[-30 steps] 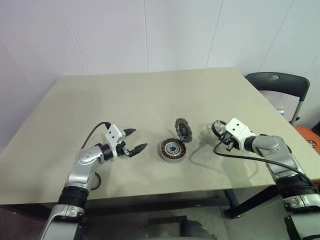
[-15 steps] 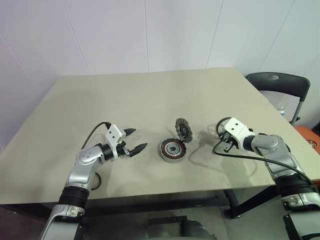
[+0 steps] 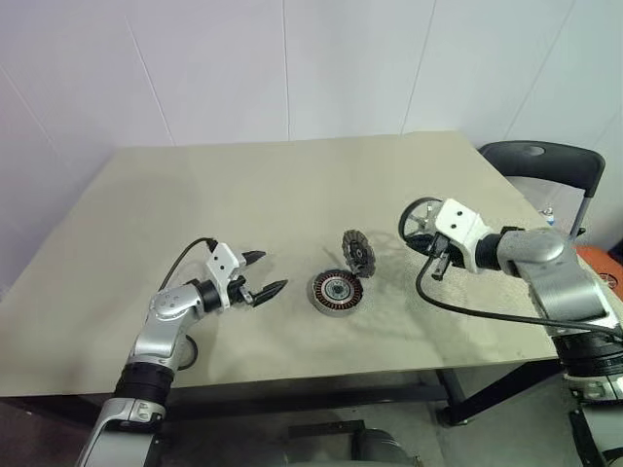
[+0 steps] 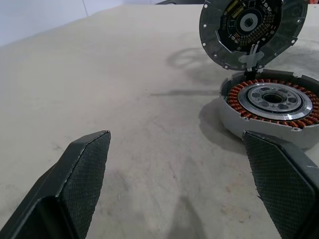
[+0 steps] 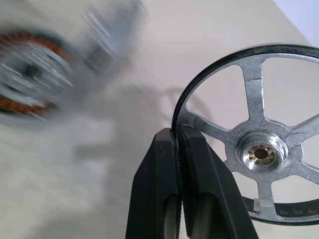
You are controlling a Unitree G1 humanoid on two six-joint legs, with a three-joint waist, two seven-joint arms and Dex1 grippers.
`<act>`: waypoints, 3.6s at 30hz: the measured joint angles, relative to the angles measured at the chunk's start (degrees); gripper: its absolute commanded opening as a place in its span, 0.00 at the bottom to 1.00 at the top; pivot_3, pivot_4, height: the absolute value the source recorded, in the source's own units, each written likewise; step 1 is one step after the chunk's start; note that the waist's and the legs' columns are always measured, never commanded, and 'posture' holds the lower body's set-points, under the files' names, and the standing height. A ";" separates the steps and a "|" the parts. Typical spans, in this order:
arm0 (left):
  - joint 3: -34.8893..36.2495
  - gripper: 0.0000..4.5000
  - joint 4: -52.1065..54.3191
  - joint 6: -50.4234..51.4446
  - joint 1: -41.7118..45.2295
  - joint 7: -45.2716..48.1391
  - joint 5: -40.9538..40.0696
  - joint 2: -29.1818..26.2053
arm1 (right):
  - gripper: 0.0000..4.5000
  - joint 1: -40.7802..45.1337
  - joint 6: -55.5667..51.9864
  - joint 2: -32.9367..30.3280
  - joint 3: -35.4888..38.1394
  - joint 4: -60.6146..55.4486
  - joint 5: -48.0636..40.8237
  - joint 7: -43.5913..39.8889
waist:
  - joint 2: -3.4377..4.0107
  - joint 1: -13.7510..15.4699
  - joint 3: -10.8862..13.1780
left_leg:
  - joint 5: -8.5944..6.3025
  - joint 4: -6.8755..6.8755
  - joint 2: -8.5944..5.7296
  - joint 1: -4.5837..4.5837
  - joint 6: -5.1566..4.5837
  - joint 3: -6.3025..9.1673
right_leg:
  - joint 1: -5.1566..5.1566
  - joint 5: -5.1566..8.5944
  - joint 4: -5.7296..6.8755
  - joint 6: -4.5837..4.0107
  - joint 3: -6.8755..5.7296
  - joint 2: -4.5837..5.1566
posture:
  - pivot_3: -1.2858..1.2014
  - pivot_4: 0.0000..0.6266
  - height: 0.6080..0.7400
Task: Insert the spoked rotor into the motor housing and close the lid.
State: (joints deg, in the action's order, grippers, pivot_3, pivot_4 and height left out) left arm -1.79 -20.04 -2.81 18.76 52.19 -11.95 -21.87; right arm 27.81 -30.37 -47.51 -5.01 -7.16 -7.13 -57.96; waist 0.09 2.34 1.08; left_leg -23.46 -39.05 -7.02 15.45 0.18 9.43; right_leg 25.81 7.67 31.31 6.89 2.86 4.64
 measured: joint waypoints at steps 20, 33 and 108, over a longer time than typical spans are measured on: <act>-1.01 1.00 -0.71 -0.38 0.41 -0.20 0.16 1.00 | 0.01 13.21 6.06 2.72 -20.29 -1.79 4.90 -11.83 | -0.04 -0.06 -0.01 | -0.01 -0.04 -0.01 -0.02 -0.01 -0.03 | -0.01 -0.01 0.01 0.02 -0.03 0.00 | 0.52 0.00 1.00; -1.00 1.00 -0.65 -0.41 0.01 -1.09 0.16 0.94 | 0.01 14.47 16.61 6.03 -26.32 7.52 12.71 -16.56 | -0.04 -0.09 -0.02 | 0.00 -0.04 -0.03 -0.01 0.00 -0.06 | 0.06 -0.03 0.04 -0.01 -0.06 0.00 | 0.52 0.00 1.00; -1.23 1.00 -0.68 -0.60 0.06 -1.05 0.22 0.80 | 0.01 8.70 4.96 21.05 -12.50 14.25 2.35 -6.07 | -0.07 -0.27 -0.06 | 0.01 -0.07 0.12 -0.04 0.02 -0.80 | 0.46 -0.23 0.37 -0.29 -0.06 0.01 | 0.52 0.00 1.00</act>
State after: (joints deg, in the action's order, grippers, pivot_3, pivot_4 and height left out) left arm -3.01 -20.72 -3.41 18.82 51.15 -11.73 -21.07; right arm 36.51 -25.41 -26.46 -17.50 7.08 -4.79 -64.03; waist 0.02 2.07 1.02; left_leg -23.45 -39.12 -6.89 15.41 0.20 8.63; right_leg 26.27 7.44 31.68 6.59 2.80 4.65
